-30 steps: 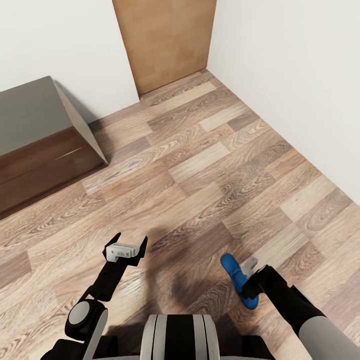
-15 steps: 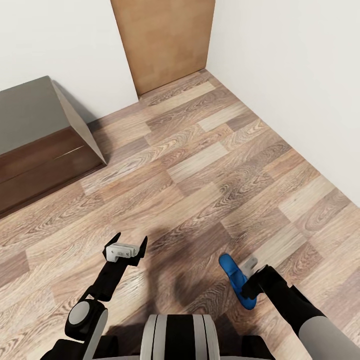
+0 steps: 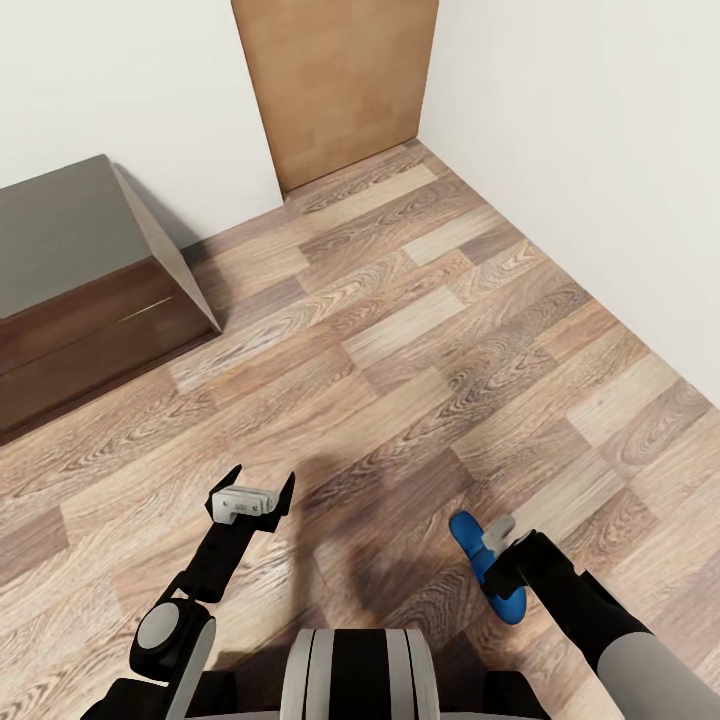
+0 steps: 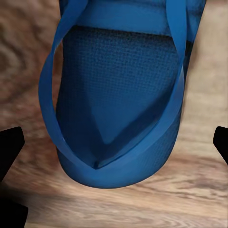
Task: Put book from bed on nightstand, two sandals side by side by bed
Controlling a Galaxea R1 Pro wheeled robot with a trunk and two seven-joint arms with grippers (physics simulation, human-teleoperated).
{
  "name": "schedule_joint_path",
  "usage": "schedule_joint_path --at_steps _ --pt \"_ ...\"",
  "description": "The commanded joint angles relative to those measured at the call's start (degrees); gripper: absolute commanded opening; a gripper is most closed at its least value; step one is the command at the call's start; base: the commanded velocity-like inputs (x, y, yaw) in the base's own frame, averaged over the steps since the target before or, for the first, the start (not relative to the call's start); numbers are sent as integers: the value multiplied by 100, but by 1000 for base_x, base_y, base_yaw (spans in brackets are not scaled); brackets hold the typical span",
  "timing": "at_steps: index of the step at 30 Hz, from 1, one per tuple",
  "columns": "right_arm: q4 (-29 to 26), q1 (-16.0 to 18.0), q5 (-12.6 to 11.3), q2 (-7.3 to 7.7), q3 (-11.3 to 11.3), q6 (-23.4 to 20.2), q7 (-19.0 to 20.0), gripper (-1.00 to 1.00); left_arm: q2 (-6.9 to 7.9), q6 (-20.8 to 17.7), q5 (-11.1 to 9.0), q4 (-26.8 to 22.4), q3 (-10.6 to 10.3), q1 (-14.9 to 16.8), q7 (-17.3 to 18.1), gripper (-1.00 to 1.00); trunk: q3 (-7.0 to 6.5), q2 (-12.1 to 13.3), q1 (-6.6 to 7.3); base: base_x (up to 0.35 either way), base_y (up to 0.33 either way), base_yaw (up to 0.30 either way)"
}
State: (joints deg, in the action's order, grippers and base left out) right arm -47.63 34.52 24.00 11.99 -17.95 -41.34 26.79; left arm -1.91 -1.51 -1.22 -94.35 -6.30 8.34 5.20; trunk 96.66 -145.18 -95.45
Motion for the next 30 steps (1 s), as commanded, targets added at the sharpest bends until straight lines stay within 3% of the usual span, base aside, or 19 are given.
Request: schedule_joint_path --at_steps 1,24,30 --pt "-9 2 61 5 -16 -14 46 100 -3 -16 -14 -4 6 1 25 100 3 -1 1 2 5 0" --pt "-9 2 61 -3 -16 -14 46 100 -3 -16 -10 -4 6 1 25 100 70 -5 -7 0 0 0" --pt "-9 2 61 -4 -16 -14 46 100 -3 -16 -10 -4 6 1 25 100 180 -12 -20 0 0 0"
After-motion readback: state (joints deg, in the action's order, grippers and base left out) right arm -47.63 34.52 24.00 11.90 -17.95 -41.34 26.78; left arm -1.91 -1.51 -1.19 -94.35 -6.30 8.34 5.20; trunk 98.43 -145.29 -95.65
